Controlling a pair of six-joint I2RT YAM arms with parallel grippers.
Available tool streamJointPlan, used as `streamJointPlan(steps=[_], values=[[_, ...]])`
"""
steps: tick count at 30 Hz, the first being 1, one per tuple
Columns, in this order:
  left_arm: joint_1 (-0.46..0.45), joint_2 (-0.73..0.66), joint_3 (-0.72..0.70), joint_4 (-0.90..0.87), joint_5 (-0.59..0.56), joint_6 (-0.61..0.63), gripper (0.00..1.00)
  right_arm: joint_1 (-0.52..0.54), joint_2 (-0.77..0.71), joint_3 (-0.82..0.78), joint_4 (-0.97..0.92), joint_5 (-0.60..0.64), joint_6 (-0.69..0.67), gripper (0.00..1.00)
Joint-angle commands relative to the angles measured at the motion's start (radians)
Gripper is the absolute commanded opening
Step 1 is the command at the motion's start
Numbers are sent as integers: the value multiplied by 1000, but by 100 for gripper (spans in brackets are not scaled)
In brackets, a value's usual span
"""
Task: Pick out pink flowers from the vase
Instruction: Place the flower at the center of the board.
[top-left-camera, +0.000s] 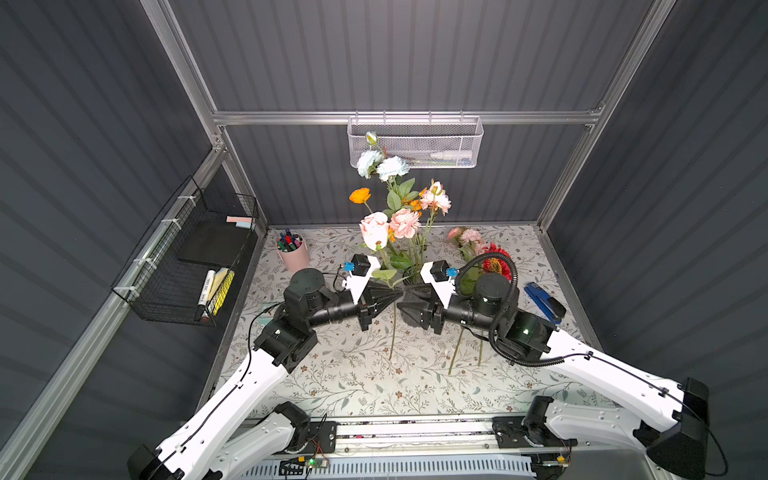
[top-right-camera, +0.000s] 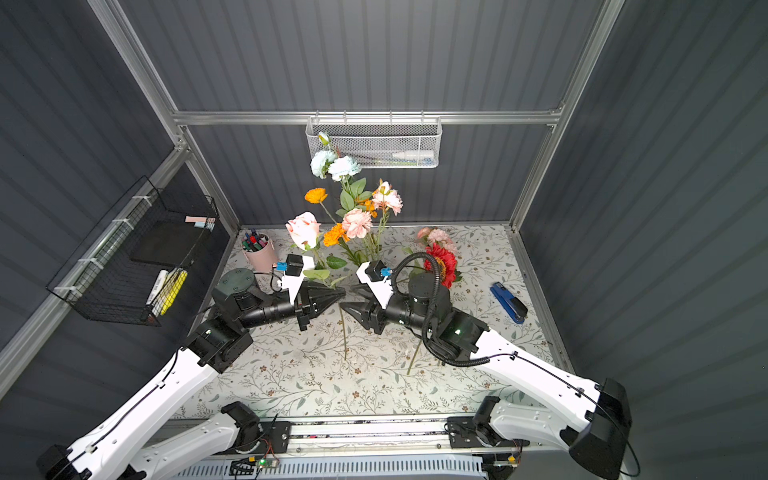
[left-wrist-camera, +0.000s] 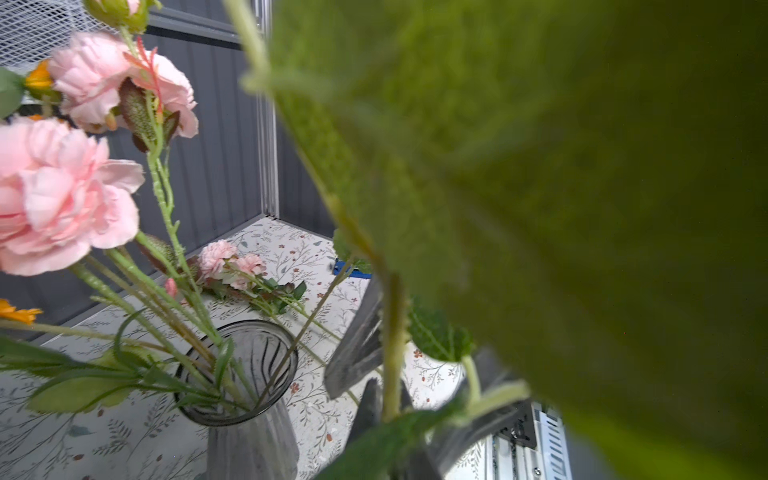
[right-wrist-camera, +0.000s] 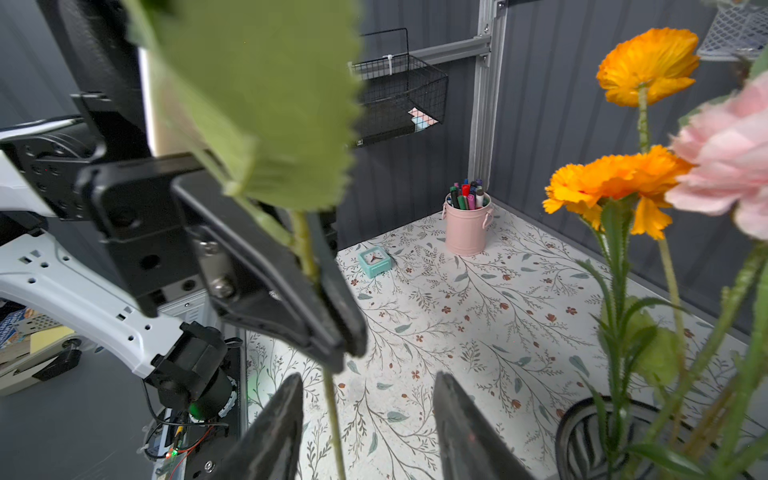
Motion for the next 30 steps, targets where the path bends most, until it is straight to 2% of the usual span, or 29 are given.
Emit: streamJointPlan(steps=[1, 11, 13, 17, 21, 25, 30], values=[[-2, -6, 30, -26, -34, 37, 9, 2, -3, -3, 3, -24, -13, 54], [-2, 4, 18, 28, -22, 6, 9, 4, 93, 22, 71, -81, 8, 51], [-2, 5, 16, 31, -18, 4, 9, 4, 101, 26, 85, -84, 11, 45], [-1, 9, 11, 35, -13, 4, 9, 4, 107, 40, 83, -84, 5, 26], [-2, 6, -6, 52, -11, -7, 9, 4, 107, 42, 86, -72, -4, 22], [-2, 3, -15, 61, -13, -17, 9, 4, 107, 49, 80, -74, -7, 0], [-2, -12, -13, 38, -36, -7, 15, 4, 104, 52, 69, -69, -14, 0]])
